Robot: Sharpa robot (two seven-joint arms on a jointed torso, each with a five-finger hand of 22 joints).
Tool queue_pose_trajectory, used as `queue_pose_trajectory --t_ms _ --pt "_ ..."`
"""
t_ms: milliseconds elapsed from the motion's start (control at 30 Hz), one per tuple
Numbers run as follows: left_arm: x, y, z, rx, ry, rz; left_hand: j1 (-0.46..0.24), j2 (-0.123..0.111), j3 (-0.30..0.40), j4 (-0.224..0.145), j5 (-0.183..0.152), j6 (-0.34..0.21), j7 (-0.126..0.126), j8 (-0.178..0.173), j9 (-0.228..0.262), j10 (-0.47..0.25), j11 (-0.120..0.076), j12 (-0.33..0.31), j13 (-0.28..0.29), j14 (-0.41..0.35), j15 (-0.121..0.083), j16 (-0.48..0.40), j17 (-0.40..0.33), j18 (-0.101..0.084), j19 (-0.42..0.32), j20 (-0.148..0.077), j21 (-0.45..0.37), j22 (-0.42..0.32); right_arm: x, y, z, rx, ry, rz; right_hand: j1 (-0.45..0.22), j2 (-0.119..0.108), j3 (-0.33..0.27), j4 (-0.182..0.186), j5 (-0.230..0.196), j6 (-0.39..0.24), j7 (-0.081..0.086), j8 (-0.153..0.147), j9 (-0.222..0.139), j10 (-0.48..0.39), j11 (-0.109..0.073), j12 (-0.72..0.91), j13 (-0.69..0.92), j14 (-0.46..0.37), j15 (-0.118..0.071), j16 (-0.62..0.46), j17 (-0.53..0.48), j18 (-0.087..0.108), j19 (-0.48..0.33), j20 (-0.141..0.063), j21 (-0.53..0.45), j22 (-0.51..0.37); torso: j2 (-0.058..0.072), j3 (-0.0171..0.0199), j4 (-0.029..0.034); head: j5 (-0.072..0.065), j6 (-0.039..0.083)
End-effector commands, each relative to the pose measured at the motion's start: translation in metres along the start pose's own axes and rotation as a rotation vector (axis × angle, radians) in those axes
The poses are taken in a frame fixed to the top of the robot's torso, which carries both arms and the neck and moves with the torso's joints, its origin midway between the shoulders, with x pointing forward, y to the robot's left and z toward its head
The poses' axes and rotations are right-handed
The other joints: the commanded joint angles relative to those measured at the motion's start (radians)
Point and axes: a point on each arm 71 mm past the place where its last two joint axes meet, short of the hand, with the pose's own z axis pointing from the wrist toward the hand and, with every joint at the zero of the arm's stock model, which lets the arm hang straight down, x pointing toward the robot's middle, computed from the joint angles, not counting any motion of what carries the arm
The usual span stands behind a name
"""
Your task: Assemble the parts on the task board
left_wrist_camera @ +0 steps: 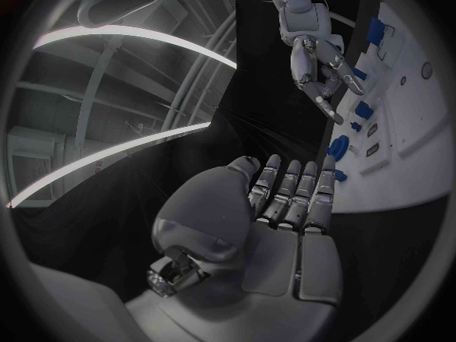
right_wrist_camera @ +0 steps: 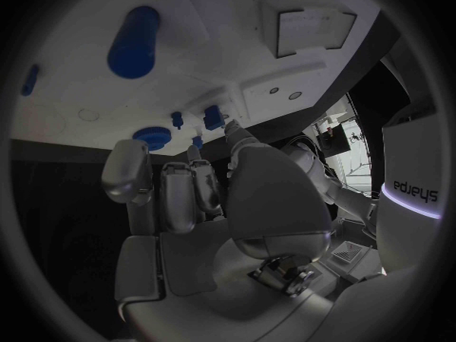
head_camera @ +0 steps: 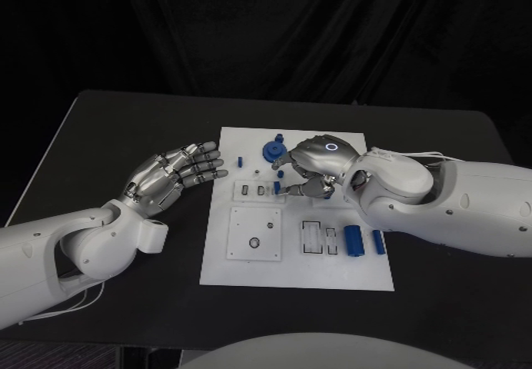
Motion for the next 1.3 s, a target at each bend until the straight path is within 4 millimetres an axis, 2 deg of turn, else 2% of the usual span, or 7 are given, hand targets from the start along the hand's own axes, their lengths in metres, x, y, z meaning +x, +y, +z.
queue_pose_trajectory --t_ms 33,500,833,1167,1200,1233,1300 --pt "0.001 -0.003 -0.002 0.021 -0.016 0.091 -0.013 -0.010 0.022 -0.004 0.009 0.010 0.007 0.007 -0.001 0.007 0.002 0.009 0.000 0.036 -0.007 0.040 0.007 -0.002 0.040 -0.003 0.034 0.016 -0.018 -0.003 -0.009 -0.052 -0.154 0.031 -0.009 0.003 -0.001 0.015 -0.005 0.014 -0.002 0.007 -0.002 0.015 0.000 0.009 0.082 0.042 -0.005 0.007 0.170 -0.012 0.012 -0.001 0.015 0.156 -0.002 -0.0002 0.0006 0.005 0.015" --pt "-0.010 -0.032 0.040 0.030 -0.074 0.237 -0.050 -0.054 0.066 0.023 0.027 0.040 0.009 0.012 -0.002 0.088 0.000 0.078 0.015 0.119 -0.027 0.162 0.022 0.007 0.107 -0.016 0.134 0.067 -0.035 -0.077 -0.054 0.116 -0.189 0.330 0.067 0.094 -0.009 0.061 -0.002 0.126 0.038 0.043 -0.003 -0.088 0.029 -0.057 -0.004 -0.022 0.017 -0.129 0.076 0.005 -0.036 0.015 -0.090 0.128 -0.027 0.0063 -0.0018 0.017 0.083" --pt "-0.006 -0.048 0.088 -0.101 -0.024 0.435 -0.054 -0.081 0.029 0.132 -0.052 0.072 0.024 0.020 -0.003 0.184 -0.054 0.245 0.100 0.276 -0.088 0.423 0.122 0.043 0.212 -0.041 0.334 0.178 -0.022 -0.120 -0.090 0.220 -0.164 0.738 0.076 0.182 -0.055 0.067 0.033 0.160 0.075 0.016 -0.048 -0.568 0.093 -0.532 -0.527 -0.432 0.095 -0.774 -0.362 0.087 -0.349 0.091 -0.784 -0.109 -0.088 0.0322 -0.0206 0.025 0.081" --pt "0.016 -0.050 0.121 -0.314 0.082 0.827 -0.004 -0.114 0.004 0.133 -0.156 0.186 0.015 0.043 0.002 0.300 -0.164 0.636 0.454 0.478 -0.198 0.916 0.458 0.086 0.260 -0.093 0.803 0.476 -0.005 -0.137 -0.104 0.235 -0.187 1.040 -0.016 0.250 -0.200 0.071 0.202 0.145 0.076 0.011 -0.064 -0.613 0.131 -0.573 -0.633 -0.525 0.133 -0.843 -0.469 0.083 -0.375 0.128 -0.924 -0.211 -0.124 0.0518 -0.0277 0.022 0.031" --pt "0.018 -0.050 0.123 -0.322 0.087 0.861 -0.003 -0.113 0.004 0.136 -0.182 0.231 0.001 0.066 0.015 0.438 -0.177 0.767 0.639 0.748 -0.204 1.061 0.847 0.078 0.349 -0.106 0.878 0.572 -0.002 -0.138 -0.105 0.235 -0.184 1.055 -0.015 0.257 -0.214 0.071 0.199 0.141 0.076 0.011 -0.065 -0.621 0.136 -0.574 -0.642 -0.536 0.138 -0.845 -0.477 0.083 -0.378 0.132 -0.936 -0.219 -0.127 0.0537 -0.0295 0.025 0.027" --pt "0.020 -0.049 0.125 -0.329 0.091 0.894 -0.003 -0.113 0.004 0.136 -0.182 0.231 0.001 0.066 0.015 0.438 -0.177 0.767 0.639 0.748 -0.204 1.061 0.847 0.078 0.349 -0.106 0.878 0.572 0.001 -0.138 -0.105 0.235 -0.182 1.068 -0.014 0.261 -0.222 0.071 0.199 0.140 0.077 0.011 -0.066 -0.624 0.138 -0.574 -0.648 -0.540 0.140 -0.845 -0.481 0.083 -0.379 0.134 -0.942 -0.224 -0.130 0.0553 -0.0311 0.027 0.022" --pt "0.023 -0.047 0.129 -0.348 0.099 0.961 -0.015 -0.116 -0.006 0.135 -0.221 0.275 -0.019 0.095 0.041 0.817 -0.196 1.003 1.110 1.051 -0.223 1.164 1.293 0.036 0.570 -0.122 1.019 0.828 0.006 -0.139 -0.107 0.235 -0.178 1.088 -0.002 0.278 -0.238 0.070 0.205 0.137 0.080 0.012 -0.067 -0.636 0.144 -0.576 -0.666 -0.557 0.146 -0.847 -0.495 0.084 -0.383 0.141 -0.961 -0.238 -0.136 0.0606 -0.0369 0.035 0.012"
